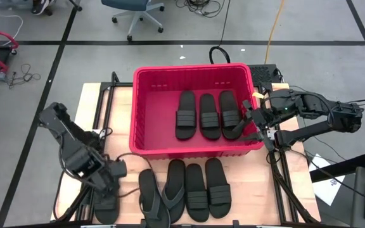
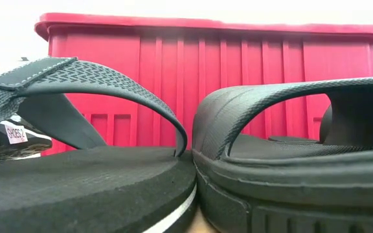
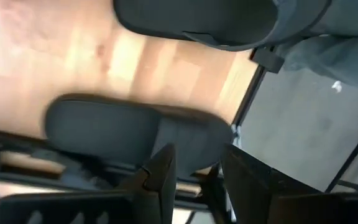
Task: Pick and place slides into bin
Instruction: Put the black slide into the red bin
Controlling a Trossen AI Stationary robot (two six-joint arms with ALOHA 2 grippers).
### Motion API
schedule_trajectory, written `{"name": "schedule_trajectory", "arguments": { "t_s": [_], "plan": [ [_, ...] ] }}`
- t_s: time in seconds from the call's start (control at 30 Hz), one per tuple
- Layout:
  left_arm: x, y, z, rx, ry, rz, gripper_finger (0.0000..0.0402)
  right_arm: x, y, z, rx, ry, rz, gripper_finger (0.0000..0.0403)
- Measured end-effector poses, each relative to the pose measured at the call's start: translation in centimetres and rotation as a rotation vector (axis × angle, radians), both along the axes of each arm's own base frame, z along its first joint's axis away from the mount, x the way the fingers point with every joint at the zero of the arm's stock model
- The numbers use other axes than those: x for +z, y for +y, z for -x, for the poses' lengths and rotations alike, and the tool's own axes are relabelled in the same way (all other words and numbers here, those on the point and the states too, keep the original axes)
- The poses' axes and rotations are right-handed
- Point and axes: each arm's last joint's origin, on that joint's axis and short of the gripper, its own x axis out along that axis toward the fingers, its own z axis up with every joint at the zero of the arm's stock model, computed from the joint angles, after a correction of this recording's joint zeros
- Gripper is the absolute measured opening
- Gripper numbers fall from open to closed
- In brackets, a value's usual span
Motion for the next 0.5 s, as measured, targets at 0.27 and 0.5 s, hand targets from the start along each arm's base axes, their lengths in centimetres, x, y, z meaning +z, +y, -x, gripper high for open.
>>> {"name": "schedule_trajectory", "arguments": {
  "t_s": [0.27,0.5],
  "plan": [
    [-5.3,-2.4,1.4,0.050,0.000,0.063,0.0122,0.0,0.0,0.0,0.000,0.000,0.000,0.0164],
    [-9.7,-2.3,3.0,0.006,0.050,0.084,0.0122,0.0,0.0,0.0,0.000,0.000,0.000,0.0164]
  ]
}}
